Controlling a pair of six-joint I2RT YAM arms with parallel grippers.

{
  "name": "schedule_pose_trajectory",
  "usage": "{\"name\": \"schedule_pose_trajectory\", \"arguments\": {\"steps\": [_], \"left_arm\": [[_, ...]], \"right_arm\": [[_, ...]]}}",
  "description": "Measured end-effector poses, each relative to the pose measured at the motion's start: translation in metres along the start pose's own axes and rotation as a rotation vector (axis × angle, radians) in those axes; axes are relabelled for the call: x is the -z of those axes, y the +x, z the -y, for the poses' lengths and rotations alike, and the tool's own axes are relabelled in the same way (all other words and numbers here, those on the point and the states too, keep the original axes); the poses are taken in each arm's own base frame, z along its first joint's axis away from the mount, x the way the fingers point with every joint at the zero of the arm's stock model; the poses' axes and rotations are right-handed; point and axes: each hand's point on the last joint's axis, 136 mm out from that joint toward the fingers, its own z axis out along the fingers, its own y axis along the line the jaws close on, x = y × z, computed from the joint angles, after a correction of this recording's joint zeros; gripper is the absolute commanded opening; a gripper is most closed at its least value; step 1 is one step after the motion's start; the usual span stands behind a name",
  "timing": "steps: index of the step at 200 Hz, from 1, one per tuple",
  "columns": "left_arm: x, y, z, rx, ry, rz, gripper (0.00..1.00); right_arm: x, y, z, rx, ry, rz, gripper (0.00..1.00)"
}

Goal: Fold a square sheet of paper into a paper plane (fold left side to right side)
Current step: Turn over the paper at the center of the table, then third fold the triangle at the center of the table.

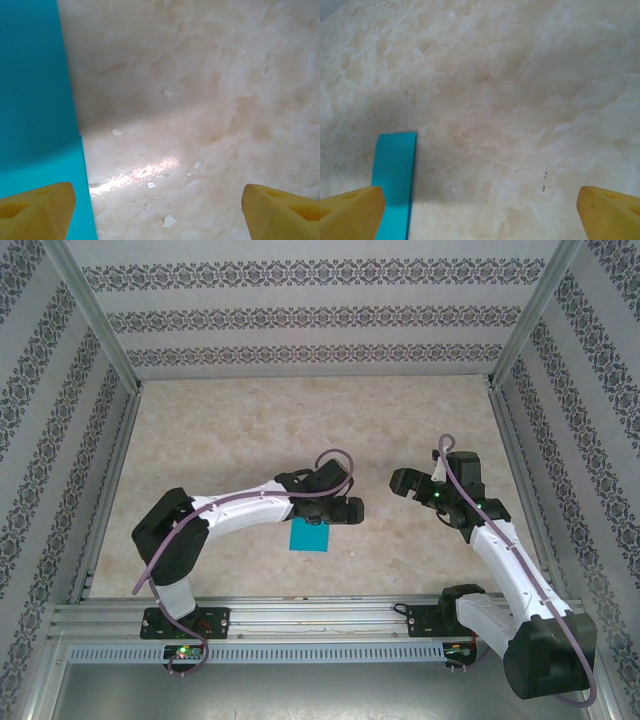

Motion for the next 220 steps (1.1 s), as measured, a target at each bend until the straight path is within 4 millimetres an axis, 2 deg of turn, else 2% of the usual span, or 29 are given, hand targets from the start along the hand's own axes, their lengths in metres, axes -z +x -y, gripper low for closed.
{"name": "schedule_pose_trajectory", "arguments": {"steps": [43, 90, 149, 173, 198, 220], "left_arm": [[0.018, -0.026, 0.000, 0.014, 0.139, 0.077, 0.84], [0.043, -0.037, -0.026, 0.051, 0.204, 0.149, 0.82], [0.067, -0.033, -0.077, 0.134, 0.219, 0.216, 0.78], [0.074, -0.030, -0.090, 0.166, 0.232, 0.231, 0.75], [0.078, -0.031, -0.095, 0.187, 0.260, 0.243, 0.73], [0.082, -0.029, -0.112, 0.232, 0.260, 0.254, 0.72]], "right_arm": [[0.000, 0.006, -0.015, -0.013, -0.078, -0.056, 0.98], [-0.003, 0.014, -0.028, -0.030, -0.129, -0.109, 0.96], [-0.017, 0.034, -0.050, -0.024, -0.159, -0.215, 0.88], [-0.026, 0.043, -0.058, -0.014, -0.165, -0.266, 0.84], [-0.031, 0.050, -0.066, -0.008, -0.171, -0.301, 0.79], [-0.043, 0.057, -0.080, 0.010, -0.190, -0.340, 0.72]]}}
